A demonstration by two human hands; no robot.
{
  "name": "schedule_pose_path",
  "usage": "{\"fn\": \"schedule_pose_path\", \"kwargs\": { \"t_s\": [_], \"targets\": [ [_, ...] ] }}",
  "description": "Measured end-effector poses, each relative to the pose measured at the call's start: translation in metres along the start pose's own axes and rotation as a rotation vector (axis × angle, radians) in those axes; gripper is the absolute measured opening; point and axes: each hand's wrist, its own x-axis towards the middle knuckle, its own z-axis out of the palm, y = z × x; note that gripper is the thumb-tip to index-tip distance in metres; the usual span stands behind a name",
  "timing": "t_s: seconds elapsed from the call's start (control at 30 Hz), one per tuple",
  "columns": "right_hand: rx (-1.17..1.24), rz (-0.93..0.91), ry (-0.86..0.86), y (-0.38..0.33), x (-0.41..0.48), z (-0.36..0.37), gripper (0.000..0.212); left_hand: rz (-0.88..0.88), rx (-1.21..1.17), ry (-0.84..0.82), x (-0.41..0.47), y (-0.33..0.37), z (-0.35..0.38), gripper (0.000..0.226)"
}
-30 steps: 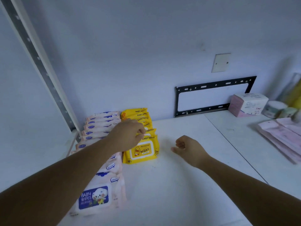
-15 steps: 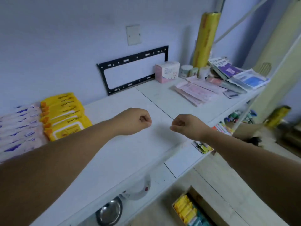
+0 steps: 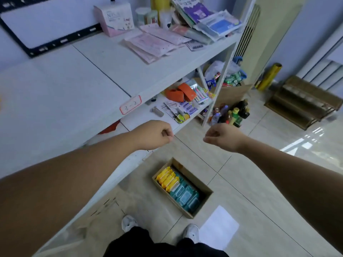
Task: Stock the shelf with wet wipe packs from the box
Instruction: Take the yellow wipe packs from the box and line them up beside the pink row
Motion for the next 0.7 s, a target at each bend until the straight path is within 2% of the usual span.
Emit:
{"fn": "schedule_pose_path", "kwargs": {
  "t_s": [0.2, 0.33, 0.47, 0.7],
  "targets": [
    [-0.02, 0.036, -0.158, 0.034, 0.002, 0.039, 0.024, -0.141, -0.004, -0.102, -0.009, -0.019, 0.048, 0.011],
    [0.01, 0.079, -0.212, 0.038, 0.018, 0.055, 0.026, -0.229, -0.035, -0.17, -0.002, -0.044, 0.069, 0.004],
    [0.058, 0.13, -0.246, 0.049, 0.037, 0.082, 0.017, -0.239, -0.05, -0.24, 0.023, -0.07, 0.096, 0.006],
    [0.132, 0.291, -0.271, 0.129, 0.085, 0.198, 0.018, -0.305, -0.048, -0.307, 0.088, -0.149, 0.214, 0.007]
  ]
}}
